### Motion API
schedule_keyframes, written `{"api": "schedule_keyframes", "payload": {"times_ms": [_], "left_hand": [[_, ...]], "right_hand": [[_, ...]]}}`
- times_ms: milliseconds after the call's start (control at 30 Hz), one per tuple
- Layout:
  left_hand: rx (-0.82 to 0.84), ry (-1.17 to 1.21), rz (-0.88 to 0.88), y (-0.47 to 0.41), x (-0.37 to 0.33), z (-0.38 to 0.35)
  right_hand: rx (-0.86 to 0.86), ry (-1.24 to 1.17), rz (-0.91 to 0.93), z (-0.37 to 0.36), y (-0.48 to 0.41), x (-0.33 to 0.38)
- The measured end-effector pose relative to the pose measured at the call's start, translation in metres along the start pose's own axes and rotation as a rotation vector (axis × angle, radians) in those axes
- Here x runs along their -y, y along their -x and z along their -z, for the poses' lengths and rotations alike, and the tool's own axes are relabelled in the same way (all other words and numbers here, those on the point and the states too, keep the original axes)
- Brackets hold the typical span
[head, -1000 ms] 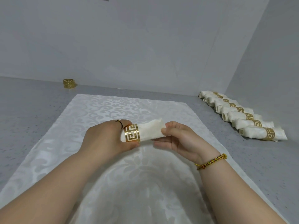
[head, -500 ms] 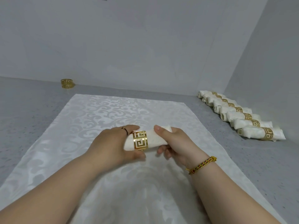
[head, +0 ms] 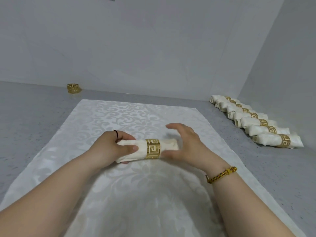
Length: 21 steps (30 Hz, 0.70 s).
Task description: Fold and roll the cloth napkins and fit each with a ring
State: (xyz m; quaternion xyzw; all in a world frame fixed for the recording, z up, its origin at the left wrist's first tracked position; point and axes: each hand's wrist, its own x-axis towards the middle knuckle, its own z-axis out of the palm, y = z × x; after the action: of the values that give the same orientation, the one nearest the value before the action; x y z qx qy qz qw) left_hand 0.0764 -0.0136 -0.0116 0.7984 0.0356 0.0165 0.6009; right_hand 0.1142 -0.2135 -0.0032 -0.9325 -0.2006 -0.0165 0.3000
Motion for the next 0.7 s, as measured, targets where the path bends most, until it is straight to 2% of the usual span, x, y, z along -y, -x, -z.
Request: {"api": "schedule_keyframes", "payload": {"times_ms": [33,100,200,267,433,567,700], "left_hand": [[-0.018,-0.001,-0.001,-0.001,0.001,0.000],[-0.036,0.002,-0.006,-0.001,0.000,0.000],[-0.040,0.014,-0.016,-0.001,0.000,-0.001],[-0.053,0.006,-0.025,0.000,0.000,-0.002],[-0.038,-0.010,-0.025,-0.002,0.003,-0.002],[-0.009,0.019,0.009,0.004,0.001,-0.001],[0.003,0.068,0.001,0.010,-0.011,-0.003]], "right_hand": [[0.043,0.153,0.075,-0.001,0.002,0.003],[0.059,0.266,0.143,-0.008,0.002,0.008],[-0.046,0.271,0.214,-0.016,0.000,0.011],[-0.054,0.257,0.232,-0.017,-0.001,0.011],[0.001,0.204,0.186,-0.017,-0.001,0.010],[0.074,0.065,0.007,-0.005,0.006,0.006],[0.050,-0.036,-0.042,0.010,0.013,0.000]]}}
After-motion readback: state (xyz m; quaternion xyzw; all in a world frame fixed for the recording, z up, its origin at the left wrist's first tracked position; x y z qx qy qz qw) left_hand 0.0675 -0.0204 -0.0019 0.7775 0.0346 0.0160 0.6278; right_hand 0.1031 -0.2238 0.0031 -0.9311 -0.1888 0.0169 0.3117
